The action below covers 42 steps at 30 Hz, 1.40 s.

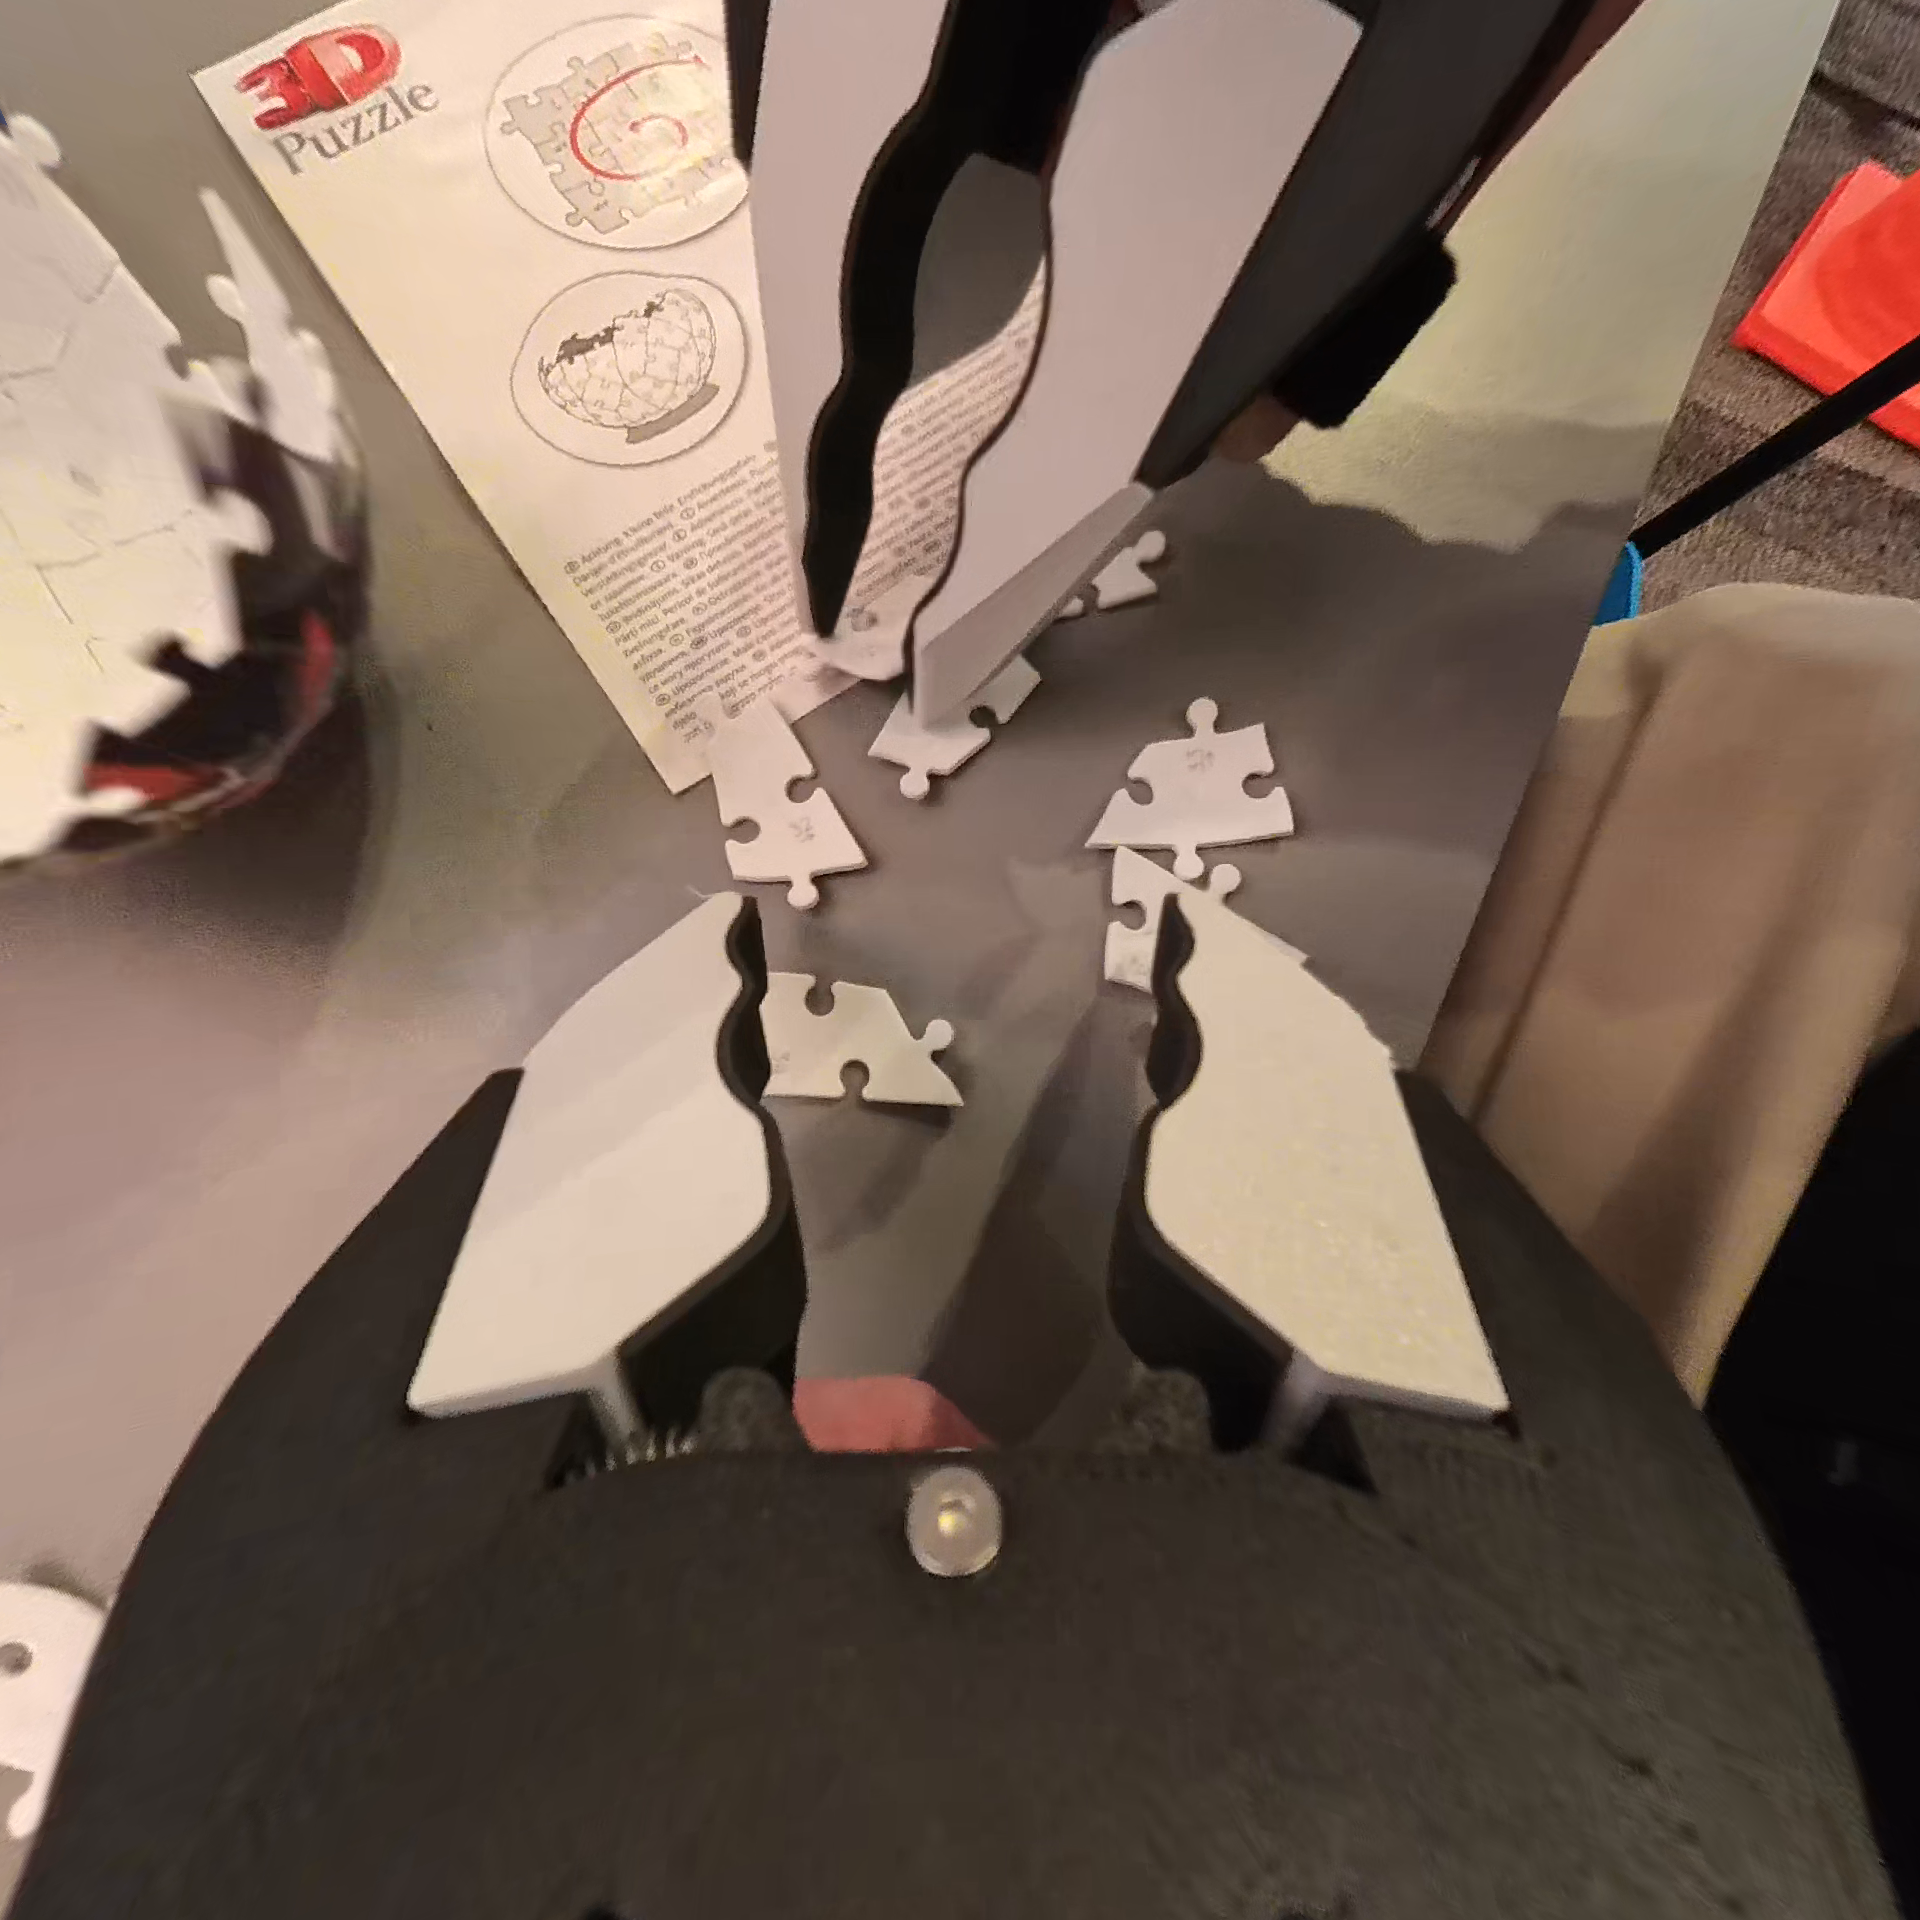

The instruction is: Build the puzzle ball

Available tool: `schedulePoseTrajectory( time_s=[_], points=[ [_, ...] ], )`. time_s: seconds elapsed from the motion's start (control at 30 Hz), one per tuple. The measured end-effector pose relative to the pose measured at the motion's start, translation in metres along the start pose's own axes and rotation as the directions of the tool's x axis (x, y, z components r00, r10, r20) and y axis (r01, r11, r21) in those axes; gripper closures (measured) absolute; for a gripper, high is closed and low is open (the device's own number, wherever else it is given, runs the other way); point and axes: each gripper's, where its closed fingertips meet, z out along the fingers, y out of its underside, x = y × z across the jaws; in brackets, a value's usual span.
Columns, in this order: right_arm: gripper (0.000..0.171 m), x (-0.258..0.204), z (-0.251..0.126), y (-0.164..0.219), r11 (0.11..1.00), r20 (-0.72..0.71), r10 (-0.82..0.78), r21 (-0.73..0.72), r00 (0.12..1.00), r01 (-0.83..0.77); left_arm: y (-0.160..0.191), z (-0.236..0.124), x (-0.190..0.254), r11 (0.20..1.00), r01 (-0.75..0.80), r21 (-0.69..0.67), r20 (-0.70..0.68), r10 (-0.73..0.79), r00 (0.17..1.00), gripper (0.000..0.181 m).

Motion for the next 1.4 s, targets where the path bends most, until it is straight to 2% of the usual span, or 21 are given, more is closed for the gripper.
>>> schedulePoseTrajectory(
  time_s=[0.23,0.33,0.43,0.6,1.0,1.17,1.4],
  points=[
    [0.154,-0.008,0.002,-0.008,0.999,-0.012,-0.046,0.011,0.999,0.046,-0.002,0.004,-0.001,1.0,-0.026,-0.001,0.004,0.026,1.0,0.111],
    [0.153,0.001,-0.007,-0.009,0.999,-0.047,-0.013,0.037,0.999,0.015,-0.006,0.003,-0.003,1.0,-0.012,0.01,-0.008,0.012,1.0,0.111],
    [0.143,0.004,-0.003,0.001,1.0,-0.05,0.025,-0.018,0.998,-0.026,-0.006,0.007,-0.002,1.0,-0.022,-0.001,-0.022,0.022,1.0,0.111],
    [0.152,-0.005,0.004,-0.005,1.0,-0.019,0.017,0.004,1.0,-0.017,-0.001,0.013,0.0,0.999,-0.036,-0.032,-0.026,0.035,0.999,0.111],
    [0.15,-0.014,0.005,-0.008,0.995,0.023,0.096,-0.028,0.995,-0.095,-0.005,0.013,-0.001,0.998,0.07,-0.005,-0.048,-0.07,0.996,0.107],
    [0.146,-0.016,-0.004,-0.018,0.991,0.027,0.135,0.012,0.991,-0.135,-0.006,0.012,0.001,0.993,0.118,0.002,-0.057,-0.117,0.991,0.103],
    [0.157,-0.017,0.011,-0.02,0.994,0.025,0.104,0.022,0.994,-0.105,-0.004,0.01,0.003,0.994,0.11,-0.009,-0.046,-0.11,0.993,0.102]
  ],
)
